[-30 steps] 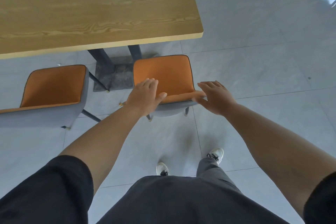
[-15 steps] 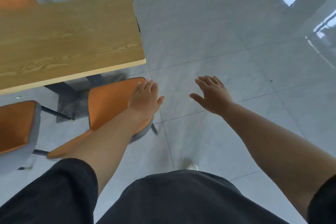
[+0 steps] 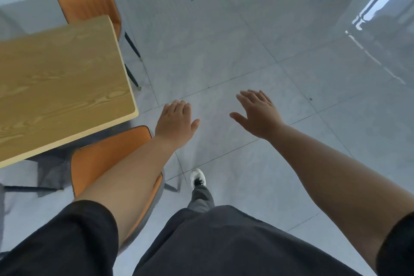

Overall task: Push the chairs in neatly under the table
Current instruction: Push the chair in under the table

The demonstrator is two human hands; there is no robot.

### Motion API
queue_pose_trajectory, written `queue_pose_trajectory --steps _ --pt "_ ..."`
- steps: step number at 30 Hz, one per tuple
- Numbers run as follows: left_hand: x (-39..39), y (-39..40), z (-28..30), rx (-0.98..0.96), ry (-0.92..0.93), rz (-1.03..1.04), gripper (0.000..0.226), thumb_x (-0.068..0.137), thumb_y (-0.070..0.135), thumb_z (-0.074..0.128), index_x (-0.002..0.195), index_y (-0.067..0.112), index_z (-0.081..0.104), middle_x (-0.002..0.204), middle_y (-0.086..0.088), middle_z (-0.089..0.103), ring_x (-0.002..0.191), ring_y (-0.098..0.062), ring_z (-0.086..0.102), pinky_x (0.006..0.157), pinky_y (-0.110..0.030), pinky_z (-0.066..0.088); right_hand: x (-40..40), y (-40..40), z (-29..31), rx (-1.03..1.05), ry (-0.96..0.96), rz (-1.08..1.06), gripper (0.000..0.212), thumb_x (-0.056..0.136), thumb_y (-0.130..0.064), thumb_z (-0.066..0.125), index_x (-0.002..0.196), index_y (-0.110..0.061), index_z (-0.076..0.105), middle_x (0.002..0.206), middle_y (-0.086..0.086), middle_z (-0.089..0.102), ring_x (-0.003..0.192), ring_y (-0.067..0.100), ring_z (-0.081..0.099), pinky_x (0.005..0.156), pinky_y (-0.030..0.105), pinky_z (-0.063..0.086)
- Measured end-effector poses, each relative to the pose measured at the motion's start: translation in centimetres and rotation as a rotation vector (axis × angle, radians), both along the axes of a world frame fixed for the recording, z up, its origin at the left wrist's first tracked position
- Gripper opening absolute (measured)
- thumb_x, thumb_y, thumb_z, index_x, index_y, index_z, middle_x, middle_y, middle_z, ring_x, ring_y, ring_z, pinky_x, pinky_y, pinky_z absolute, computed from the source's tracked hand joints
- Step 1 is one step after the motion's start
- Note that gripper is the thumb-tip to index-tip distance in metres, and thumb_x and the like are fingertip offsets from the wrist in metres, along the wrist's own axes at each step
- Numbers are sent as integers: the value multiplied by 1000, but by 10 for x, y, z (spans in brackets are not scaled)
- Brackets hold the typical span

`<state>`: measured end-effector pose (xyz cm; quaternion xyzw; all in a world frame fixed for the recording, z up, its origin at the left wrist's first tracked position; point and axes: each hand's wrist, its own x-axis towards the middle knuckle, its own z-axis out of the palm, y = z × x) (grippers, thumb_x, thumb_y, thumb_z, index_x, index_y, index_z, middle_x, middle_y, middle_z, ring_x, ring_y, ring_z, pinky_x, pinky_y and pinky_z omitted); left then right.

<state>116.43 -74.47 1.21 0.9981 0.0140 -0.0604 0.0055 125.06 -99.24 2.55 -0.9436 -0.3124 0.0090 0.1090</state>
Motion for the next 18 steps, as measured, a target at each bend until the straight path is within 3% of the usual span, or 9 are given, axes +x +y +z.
queue_pose_trajectory --steps 18 --pt "280 102 9 -25 -36 -48 66 97 48 33 145 3 28 152 -15 31 142 -31 20 116 -45 9 256 103 13 -14 15 -80 69 93 -57 41 143 -10 38 148 10 40 141 27 27 118 40 10"
